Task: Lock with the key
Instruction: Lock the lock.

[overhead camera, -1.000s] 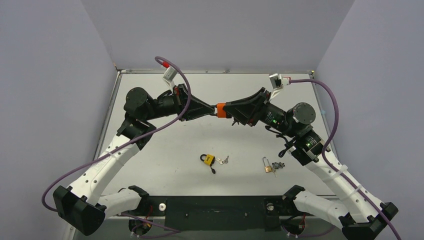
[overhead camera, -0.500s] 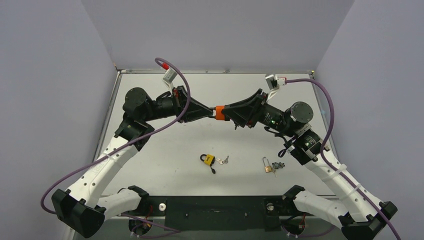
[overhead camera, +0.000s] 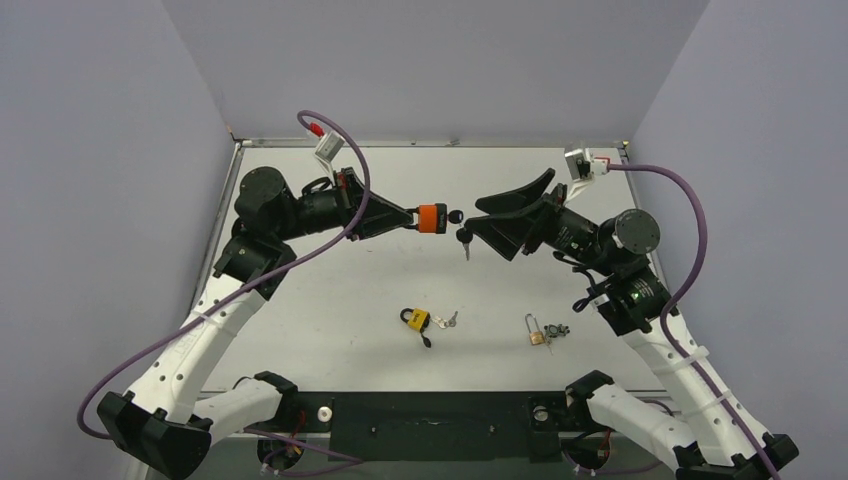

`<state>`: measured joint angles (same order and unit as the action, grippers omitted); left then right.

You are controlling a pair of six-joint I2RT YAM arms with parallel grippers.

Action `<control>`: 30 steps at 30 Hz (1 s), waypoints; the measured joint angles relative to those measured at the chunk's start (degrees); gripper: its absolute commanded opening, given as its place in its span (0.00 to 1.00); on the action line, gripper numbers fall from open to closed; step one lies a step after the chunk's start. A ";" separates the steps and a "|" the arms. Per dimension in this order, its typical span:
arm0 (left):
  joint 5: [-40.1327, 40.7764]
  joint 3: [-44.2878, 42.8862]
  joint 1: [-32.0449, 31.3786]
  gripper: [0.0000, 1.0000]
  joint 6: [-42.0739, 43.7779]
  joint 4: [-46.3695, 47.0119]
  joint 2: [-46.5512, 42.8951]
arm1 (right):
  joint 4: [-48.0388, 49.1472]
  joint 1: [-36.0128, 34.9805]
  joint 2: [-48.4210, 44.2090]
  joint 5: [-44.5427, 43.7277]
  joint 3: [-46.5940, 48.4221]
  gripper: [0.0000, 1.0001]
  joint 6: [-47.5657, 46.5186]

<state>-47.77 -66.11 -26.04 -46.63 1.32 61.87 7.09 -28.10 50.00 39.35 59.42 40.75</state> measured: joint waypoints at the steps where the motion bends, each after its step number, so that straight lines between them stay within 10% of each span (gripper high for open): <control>1: -0.02 -0.28 0.00 0.00 0.00 -0.09 -0.02 | 0.17 0.00 -0.02 0.57 -0.33 0.65 0.00; 30: -5.73 -0.90 0.00 0.00 -5.77 6.38 -0.70 | 10.03 -1.64 4.02 8.94 -3.63 0.27 5.40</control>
<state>-53.49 -67.00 -26.04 -52.40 7.70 61.17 17.12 -29.74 54.02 48.29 55.79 46.15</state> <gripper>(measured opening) 0.042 0.303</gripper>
